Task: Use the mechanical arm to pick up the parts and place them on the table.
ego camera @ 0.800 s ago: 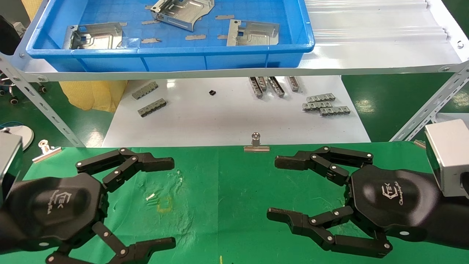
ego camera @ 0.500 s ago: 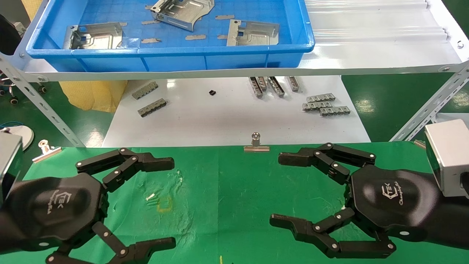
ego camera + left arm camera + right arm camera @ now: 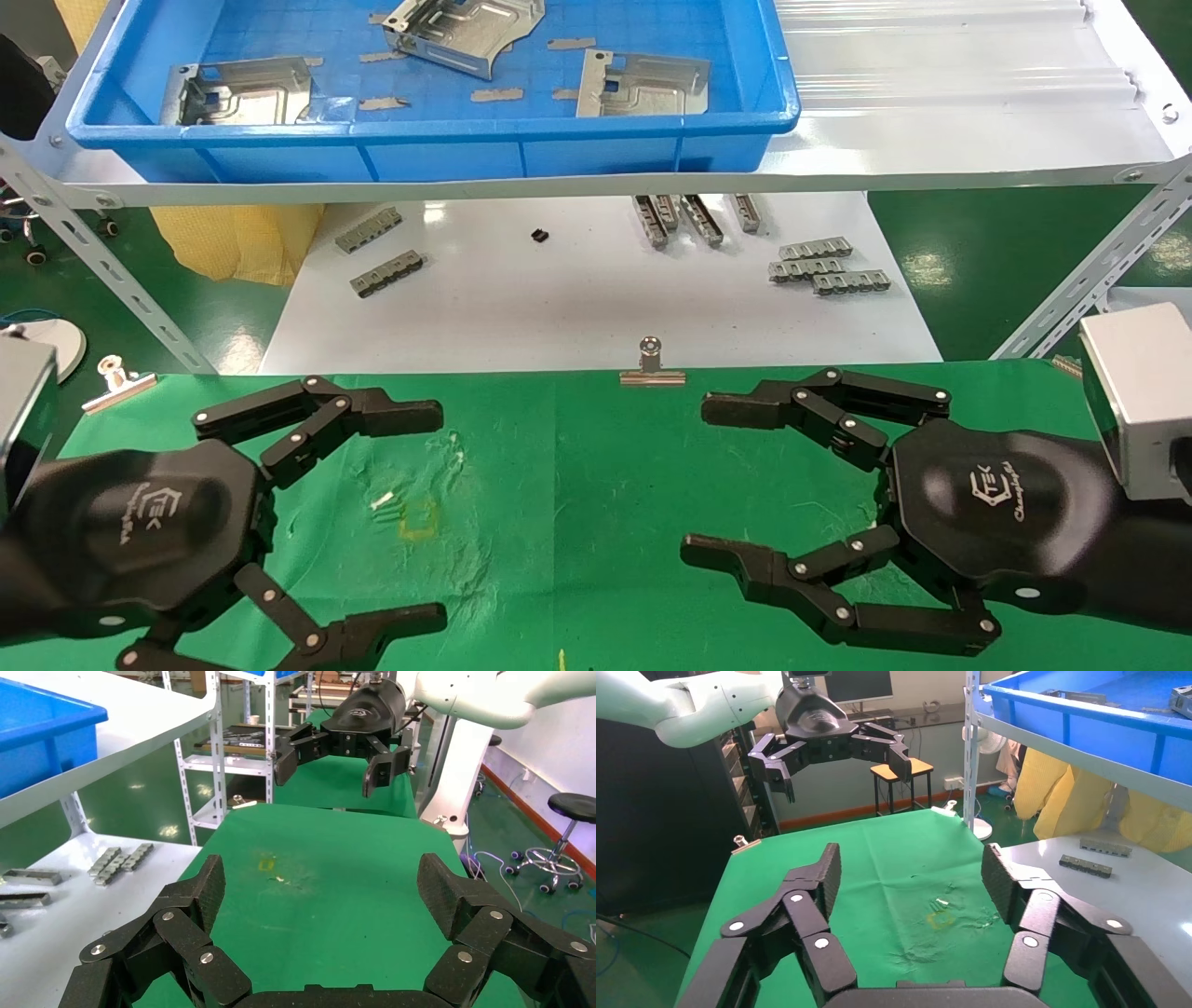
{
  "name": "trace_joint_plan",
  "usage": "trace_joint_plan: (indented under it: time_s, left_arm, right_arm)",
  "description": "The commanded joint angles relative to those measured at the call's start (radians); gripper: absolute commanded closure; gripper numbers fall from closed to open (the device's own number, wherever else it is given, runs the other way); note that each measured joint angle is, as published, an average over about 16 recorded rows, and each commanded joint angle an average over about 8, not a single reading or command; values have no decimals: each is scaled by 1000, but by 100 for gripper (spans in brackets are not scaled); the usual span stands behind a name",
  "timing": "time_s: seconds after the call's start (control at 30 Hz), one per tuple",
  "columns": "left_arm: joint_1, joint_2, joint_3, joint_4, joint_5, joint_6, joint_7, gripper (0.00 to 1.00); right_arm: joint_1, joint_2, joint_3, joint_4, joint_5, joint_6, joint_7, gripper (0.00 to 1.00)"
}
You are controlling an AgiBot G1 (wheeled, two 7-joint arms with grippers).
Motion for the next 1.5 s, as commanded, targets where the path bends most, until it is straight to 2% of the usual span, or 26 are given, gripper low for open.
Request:
trace_joint_plan:
  time_s: [0.03,0.9,1.03,1.13,1.27,1.4,1.5]
  left_arm:
    - [0,0,0,0,0,0,0,0]
    - [-1,0,0,0,0,-1,0,0]
    - [-28,4,1,8,14,-13,-7,0]
    - [-94,22,9,34,47,-33,-18,0]
    - [-255,85,38,128,130,-62,-28,0]
    - [-461,191,91,312,255,-103,-11,0]
    - [-612,290,134,505,364,-184,16,0]
  right_arm:
    - [0,0,0,0,0,0,0,100]
    - [0,0,0,0,0,0,0,100]
    - [0,0,0,0,0,0,0,100]
    - [0,0,0,0,0,0,0,100]
    - [0,0,0,0,0,0,0,100]
    - [0,0,0,0,0,0,0,100]
    - [0,0,0,0,0,0,0,100]
